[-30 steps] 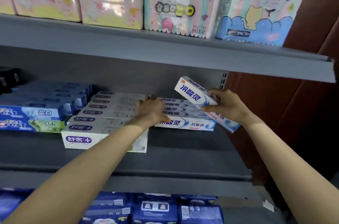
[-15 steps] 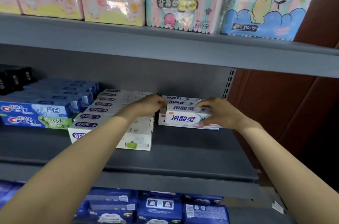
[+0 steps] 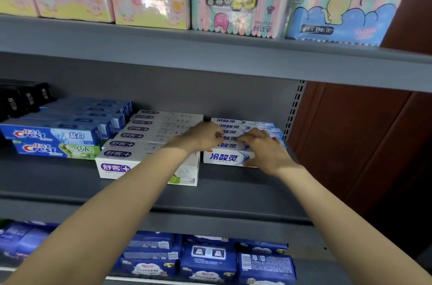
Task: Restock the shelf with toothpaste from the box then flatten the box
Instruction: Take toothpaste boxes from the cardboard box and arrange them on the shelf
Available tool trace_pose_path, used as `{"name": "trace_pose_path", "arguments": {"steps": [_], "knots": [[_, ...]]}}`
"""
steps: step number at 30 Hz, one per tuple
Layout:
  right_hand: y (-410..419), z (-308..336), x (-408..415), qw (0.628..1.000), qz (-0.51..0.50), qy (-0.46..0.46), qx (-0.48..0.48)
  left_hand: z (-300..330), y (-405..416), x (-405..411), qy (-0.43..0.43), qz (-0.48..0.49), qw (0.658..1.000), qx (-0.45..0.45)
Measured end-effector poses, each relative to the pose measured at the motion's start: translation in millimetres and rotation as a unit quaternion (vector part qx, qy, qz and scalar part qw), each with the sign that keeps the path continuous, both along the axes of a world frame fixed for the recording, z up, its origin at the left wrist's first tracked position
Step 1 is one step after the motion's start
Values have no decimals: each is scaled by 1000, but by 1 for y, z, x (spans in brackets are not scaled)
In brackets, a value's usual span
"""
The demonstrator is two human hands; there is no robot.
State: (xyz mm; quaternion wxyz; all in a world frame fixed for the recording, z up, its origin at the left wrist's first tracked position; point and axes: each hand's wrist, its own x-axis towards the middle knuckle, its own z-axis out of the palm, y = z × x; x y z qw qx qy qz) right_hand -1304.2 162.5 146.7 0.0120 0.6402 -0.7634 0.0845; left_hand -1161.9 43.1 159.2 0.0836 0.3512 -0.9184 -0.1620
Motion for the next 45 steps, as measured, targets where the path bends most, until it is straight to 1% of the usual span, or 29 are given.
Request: {"name": "trace_pose_path", "arguments": {"steps": [3,5,8,10,12,14,16,18,19,21,24,27,36,41,45], "knots": [[1,0,2,1000,-3,-1,15,-2,6,2,14,5,1000,-25],[1,4,3,999,0,-45,12,0,11,5,34,9,999,-42],[0,11,10,993,8,-113,-35,6,21,14,73,27,994,-73],[-2,16,20,989,16,-124,-78,11,30,23,97,38,989,-106],[-3,21,37,982,22,-143,-118,16,39,36,116,59,982,-140],[-5,25,60,973,30,-174,-146,20,48,55,108,81,975,-176],[-7,27,90,966,38,-199,-158,21,55,82,87,96,963,-235],[-10,27,124,963,44,-210,-164,21,59,118,97,109,946,-291],[-13,26,143,961,50,-215,-165,22,61,139,101,118,941,-301],[-17,23,188,959,70,-224,-158,20,62,184,106,137,942,-287],[-25,16,268,957,111,-220,-151,9,64,258,141,190,944,-228],[-35,3,353,958,127,-216,-140,-8,59,342,144,234,943,-186],[-59,-48,622,961,152,-228,-37,-67,49,605,59,322,940,-102],[-85,-87,755,951,217,-218,37,-110,32,739,13,388,920,-52],[-116,-119,857,935,265,-219,92,-144,7,842,22,431,902,7]]}}
